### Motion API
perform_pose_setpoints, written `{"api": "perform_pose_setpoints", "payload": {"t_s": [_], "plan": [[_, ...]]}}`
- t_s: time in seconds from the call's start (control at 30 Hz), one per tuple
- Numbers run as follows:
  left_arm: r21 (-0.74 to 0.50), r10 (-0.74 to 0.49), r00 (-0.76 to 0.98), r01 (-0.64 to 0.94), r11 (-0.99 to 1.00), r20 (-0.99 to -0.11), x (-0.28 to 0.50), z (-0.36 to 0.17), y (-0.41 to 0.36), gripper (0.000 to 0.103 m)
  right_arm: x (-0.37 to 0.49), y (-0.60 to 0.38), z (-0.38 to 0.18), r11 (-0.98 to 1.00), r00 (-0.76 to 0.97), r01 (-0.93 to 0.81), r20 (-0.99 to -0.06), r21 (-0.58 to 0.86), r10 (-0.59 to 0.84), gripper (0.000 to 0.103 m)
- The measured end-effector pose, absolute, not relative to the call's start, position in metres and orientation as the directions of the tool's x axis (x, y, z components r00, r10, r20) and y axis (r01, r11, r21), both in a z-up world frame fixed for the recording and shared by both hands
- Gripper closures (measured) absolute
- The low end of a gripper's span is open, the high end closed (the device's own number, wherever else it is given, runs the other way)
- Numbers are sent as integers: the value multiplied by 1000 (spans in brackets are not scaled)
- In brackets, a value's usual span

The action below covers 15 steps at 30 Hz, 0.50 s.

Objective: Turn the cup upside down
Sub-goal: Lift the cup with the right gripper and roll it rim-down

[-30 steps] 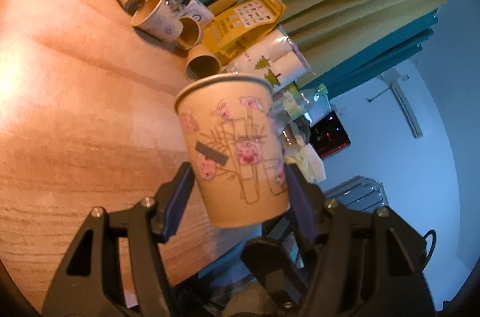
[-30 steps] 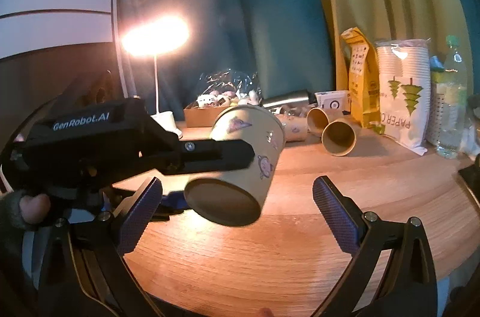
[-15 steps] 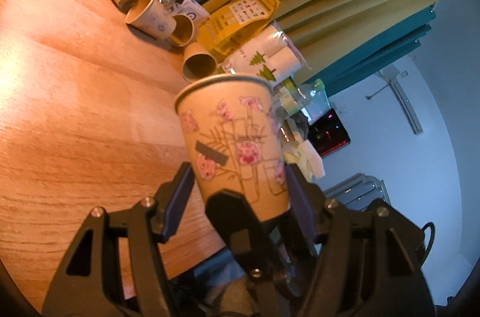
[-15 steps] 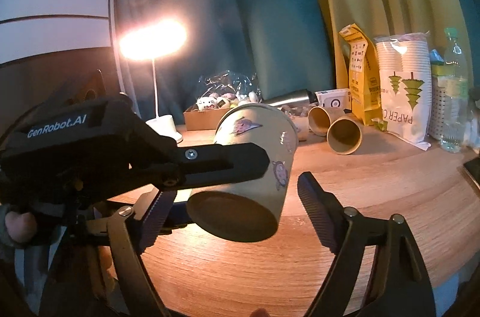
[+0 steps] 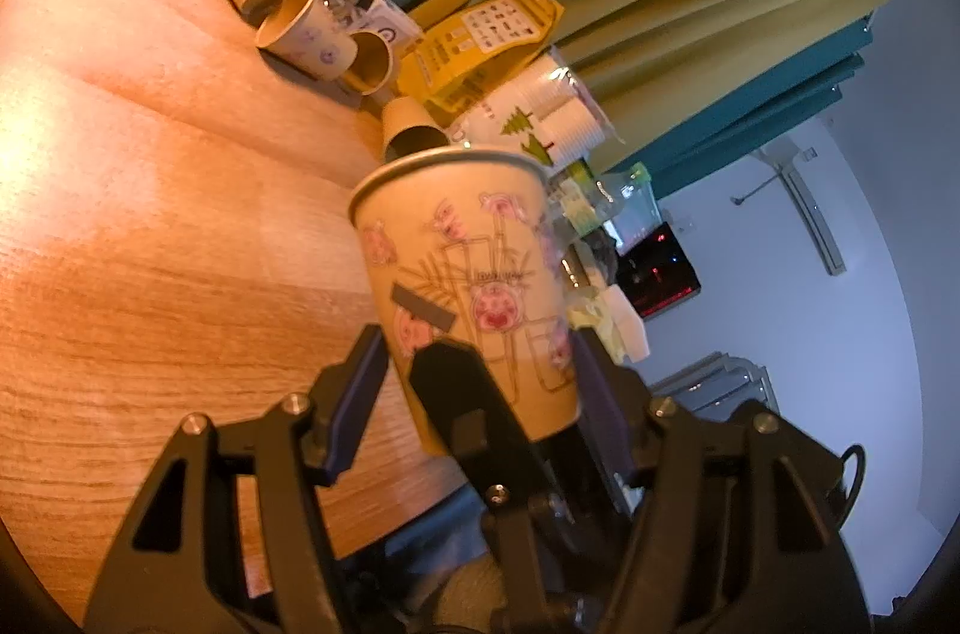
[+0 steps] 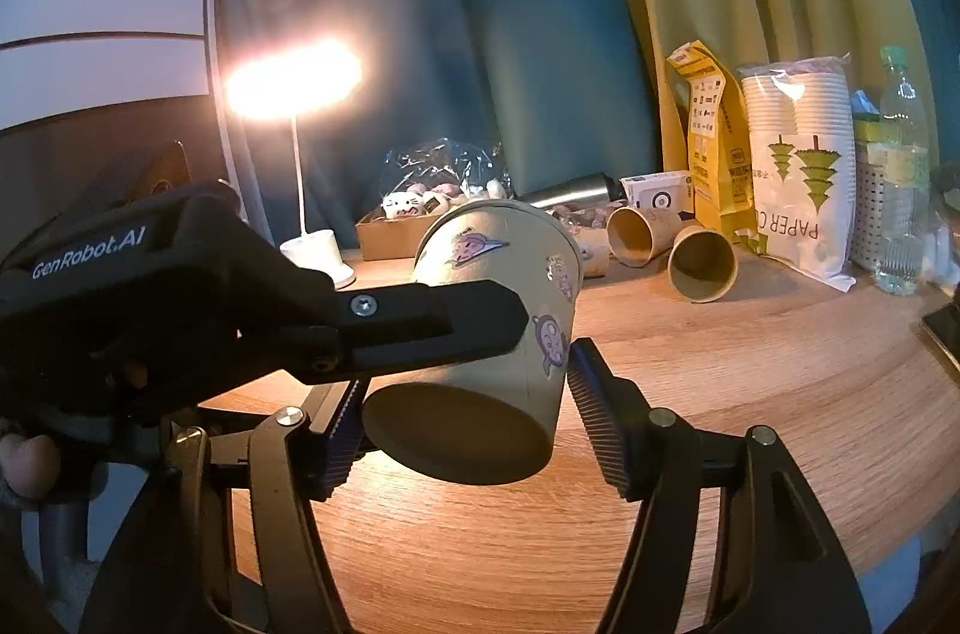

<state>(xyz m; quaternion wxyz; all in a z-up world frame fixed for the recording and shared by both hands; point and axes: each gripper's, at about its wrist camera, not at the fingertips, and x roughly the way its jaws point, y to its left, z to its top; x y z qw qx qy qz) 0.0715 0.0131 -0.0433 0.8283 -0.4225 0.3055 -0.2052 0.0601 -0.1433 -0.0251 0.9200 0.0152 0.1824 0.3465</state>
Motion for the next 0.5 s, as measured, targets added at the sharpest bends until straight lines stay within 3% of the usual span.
{"api": "perform_pose_setpoints", "payload": {"t_s": [0.13,0.27,0.5], "plan": [[-821,-603,720,82,565,-344,72,-43,12,37,60,-144,-25,760,694,-632,-326,153,642,37],[-813,-584,723,53,580,-369,73,-44,15,16,59,-144,-25,767,701,-626,-329,141,633,38],[-751,-509,744,14,660,-432,69,-33,28,13,60,-137,-24,785,710,-608,-360,121,605,41]]}}
